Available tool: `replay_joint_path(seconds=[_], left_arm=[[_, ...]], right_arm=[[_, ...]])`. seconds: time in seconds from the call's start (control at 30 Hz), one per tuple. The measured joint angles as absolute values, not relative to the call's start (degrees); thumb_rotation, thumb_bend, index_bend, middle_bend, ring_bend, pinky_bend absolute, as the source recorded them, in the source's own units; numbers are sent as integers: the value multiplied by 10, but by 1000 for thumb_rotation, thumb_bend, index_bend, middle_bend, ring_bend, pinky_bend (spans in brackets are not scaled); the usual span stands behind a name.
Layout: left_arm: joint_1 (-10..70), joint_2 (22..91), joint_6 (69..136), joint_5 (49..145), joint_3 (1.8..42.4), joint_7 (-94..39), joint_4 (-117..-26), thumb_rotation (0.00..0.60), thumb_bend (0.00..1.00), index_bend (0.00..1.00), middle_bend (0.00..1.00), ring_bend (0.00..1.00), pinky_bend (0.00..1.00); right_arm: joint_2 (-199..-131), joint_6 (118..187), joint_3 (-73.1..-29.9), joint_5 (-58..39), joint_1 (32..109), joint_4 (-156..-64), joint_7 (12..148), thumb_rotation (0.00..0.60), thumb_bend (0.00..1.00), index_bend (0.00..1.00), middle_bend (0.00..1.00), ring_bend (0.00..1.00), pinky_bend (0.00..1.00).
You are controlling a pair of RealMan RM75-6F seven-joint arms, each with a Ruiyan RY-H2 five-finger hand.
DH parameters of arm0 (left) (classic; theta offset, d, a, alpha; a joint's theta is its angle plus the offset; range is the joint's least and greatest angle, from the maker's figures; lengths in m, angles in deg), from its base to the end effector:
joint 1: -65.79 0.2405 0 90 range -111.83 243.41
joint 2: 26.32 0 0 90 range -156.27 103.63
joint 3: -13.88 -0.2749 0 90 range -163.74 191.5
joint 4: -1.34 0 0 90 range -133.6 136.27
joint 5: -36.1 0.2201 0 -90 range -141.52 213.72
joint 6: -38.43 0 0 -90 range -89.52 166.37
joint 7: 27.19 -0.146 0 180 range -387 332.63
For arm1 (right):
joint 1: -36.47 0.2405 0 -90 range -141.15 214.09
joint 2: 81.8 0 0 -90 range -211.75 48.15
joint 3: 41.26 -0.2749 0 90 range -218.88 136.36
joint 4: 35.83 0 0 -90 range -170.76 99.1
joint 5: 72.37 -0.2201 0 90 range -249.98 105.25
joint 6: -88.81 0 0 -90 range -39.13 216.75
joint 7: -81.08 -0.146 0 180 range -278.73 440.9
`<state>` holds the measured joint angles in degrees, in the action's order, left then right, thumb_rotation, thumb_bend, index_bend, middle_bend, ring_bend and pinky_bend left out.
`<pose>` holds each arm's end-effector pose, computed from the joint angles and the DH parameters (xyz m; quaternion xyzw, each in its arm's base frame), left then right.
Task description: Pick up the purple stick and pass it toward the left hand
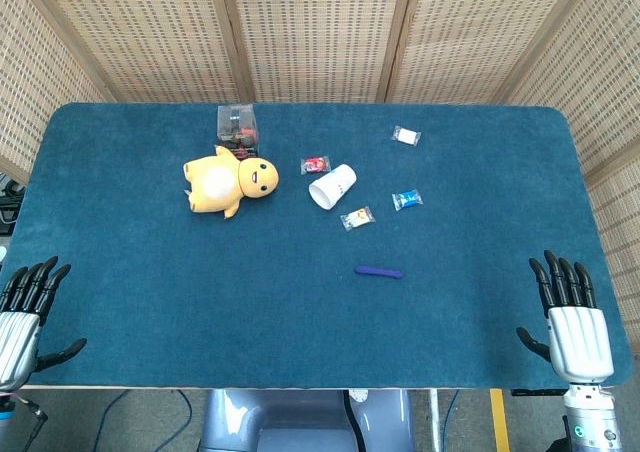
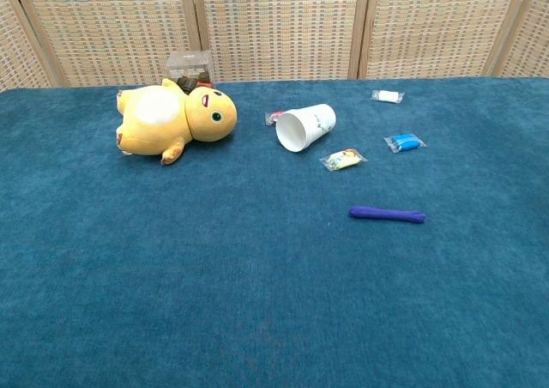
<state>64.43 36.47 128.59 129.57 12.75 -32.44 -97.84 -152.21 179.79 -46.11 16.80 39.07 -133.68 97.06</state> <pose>-0.3019 0.1487 0.1520 -0.6142 -0.3735 -0.4037 0.5659 -0.2932 -0.1772 0.1324 0.5851 -0.3287 0.4031 0.6222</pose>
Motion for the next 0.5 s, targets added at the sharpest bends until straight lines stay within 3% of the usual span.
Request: replay_joint_path(seconds=[0.3, 0.5], left_arm=[[644, 367, 1285, 1297, 127, -328, -977, 600, 0, 0, 0, 0, 0], [640, 376, 1275, 1291, 130, -341, -973, 600, 0, 0, 0, 0, 0]], right_arm=[[-1521, 1783, -459, 162, 394, -1337, 970, 600, 0, 105, 0, 0, 0], [-1516, 1730, -467, 145, 421, -1347, 958, 600, 0, 187, 0, 0, 0]])
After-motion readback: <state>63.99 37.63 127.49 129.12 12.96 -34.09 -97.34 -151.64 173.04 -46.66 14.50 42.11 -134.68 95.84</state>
